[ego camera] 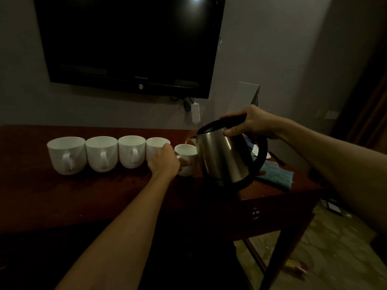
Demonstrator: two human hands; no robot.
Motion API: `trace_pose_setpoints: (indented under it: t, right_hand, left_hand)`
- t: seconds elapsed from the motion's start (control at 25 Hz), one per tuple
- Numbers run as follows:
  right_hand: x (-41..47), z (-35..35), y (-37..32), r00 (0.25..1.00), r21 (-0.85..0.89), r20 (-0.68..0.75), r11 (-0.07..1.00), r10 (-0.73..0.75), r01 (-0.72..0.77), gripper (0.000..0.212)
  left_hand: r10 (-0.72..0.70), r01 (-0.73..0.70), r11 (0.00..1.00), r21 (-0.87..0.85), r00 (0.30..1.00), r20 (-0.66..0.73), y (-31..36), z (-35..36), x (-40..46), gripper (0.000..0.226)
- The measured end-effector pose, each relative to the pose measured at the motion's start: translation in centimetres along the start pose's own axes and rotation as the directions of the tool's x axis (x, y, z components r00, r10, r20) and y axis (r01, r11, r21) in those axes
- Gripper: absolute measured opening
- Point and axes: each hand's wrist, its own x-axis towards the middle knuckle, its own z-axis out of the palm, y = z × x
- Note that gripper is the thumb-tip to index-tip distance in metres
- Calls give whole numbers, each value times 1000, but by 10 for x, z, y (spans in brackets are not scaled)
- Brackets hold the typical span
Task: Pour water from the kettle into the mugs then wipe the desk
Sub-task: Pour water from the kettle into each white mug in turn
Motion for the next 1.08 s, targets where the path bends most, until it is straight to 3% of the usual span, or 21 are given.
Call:
trace_pose_setpoints:
  t: [0.56, 1.08]
  right_hand:
    - [3, 0, 3, 1000, -4, -10, 1000, 4, -4, 74]
    - [5, -1, 2, 1000, -38, -6, 999, -2, 2, 63]
  left_hand:
    - [6, -6, 1000, 18, 1000, 8, -7, 9, 11, 35]
    - [-5, 5, 999, 42, 1000, -7, -9, 13, 15, 38]
